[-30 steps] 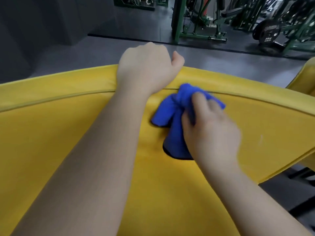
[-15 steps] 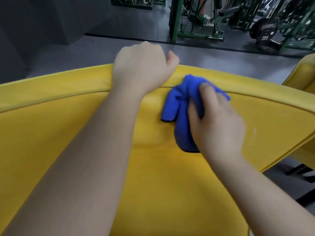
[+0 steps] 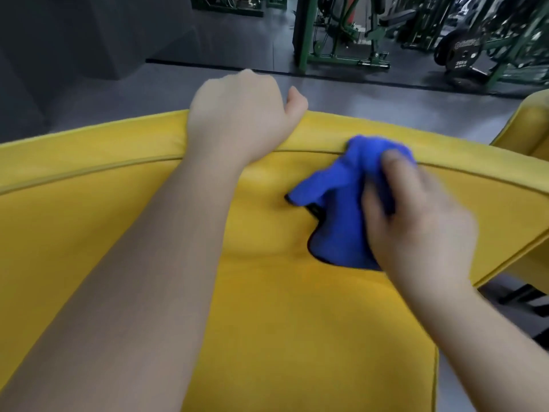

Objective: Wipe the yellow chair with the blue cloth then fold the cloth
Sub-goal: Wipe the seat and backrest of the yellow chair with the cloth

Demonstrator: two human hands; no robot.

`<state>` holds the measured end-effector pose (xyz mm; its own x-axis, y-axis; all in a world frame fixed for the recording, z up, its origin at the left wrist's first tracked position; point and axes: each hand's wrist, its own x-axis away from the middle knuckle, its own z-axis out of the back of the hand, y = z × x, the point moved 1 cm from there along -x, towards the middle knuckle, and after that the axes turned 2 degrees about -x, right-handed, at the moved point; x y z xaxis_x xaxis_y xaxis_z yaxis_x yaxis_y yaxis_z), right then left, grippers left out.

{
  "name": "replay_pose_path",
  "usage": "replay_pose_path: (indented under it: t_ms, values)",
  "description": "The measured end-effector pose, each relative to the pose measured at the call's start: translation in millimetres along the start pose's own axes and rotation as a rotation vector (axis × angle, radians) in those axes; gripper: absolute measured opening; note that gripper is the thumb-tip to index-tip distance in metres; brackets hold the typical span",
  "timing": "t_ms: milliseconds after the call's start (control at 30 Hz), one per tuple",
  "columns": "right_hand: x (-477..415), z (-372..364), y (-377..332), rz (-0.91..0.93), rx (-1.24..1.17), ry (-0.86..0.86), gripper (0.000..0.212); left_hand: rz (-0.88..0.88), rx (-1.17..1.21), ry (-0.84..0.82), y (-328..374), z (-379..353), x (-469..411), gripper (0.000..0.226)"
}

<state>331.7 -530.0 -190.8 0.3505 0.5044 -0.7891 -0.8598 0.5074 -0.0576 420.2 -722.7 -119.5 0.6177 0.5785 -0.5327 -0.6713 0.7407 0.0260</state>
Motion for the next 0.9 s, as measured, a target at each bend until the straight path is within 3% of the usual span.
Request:
replay_pose_path:
  t_ms: [100, 133, 200, 267, 367, 400, 467, 600, 633, 667, 733, 833, 900]
  values:
    - [72, -39, 9, 0.129, 0.136, -0.525, 0.035, -0.02, -0.016, 0.008, 1, -1, -1, 0.057]
    - [89, -47, 10, 0.089, 0.165, -0.735, 0.036, -0.021, -0.017, 0.005, 1, -1, -1, 0.058]
    - [90, -47, 13, -0.064, 0.186, -0.848, 0.026, -0.01, -0.02, -0.001, 2, -1, -1, 0.059]
    - [67, -26, 8, -0.062, 0.041, -0.615, 0.025, -0.005, -0.021, -0.005, 1, -2, -1, 0.06]
    - [4, 16, 0, -0.049, -0.139, 0.038, 0.019, 0.0, -0.044, -0.001, -2, -4, 0, 0.062]
    - [-8, 18, 5, -0.061, -0.149, 0.11, 0.017, -0.003, -0.049, -0.003, -3, -3, 0, 0.063]
    - [-3, 5, 15, -0.059, 0.011, 0.068, 0.019, -0.007, -0.045, -0.01, -1, -2, -1, 0.063]
    - [83, -39, 23, 0.094, 0.159, -0.635, 0.043, -0.019, -0.048, -0.023, 2, -1, -2, 0.063]
    - [91, -41, 24, 0.046, 0.185, -0.789, 0.038, -0.022, -0.044, -0.018, 2, -1, -1, 0.063]
    - [88, -38, 25, -0.037, 0.2, -0.826, 0.027, -0.024, -0.046, -0.011, 2, -1, -1, 0.063]
    - [65, -19, 19, -0.04, 0.058, -0.655, 0.017, -0.024, -0.059, -0.003, -1, -2, 0, 0.064]
    - [19, 7, 6, 0.073, -0.135, -0.047, 0.015, -0.005, -0.065, -0.003, -4, -2, -1, 0.064]
    - [12, -4, 7, 0.088, -0.064, -0.006, 0.018, -0.006, -0.054, -0.012, -3, -2, -1, 0.063]
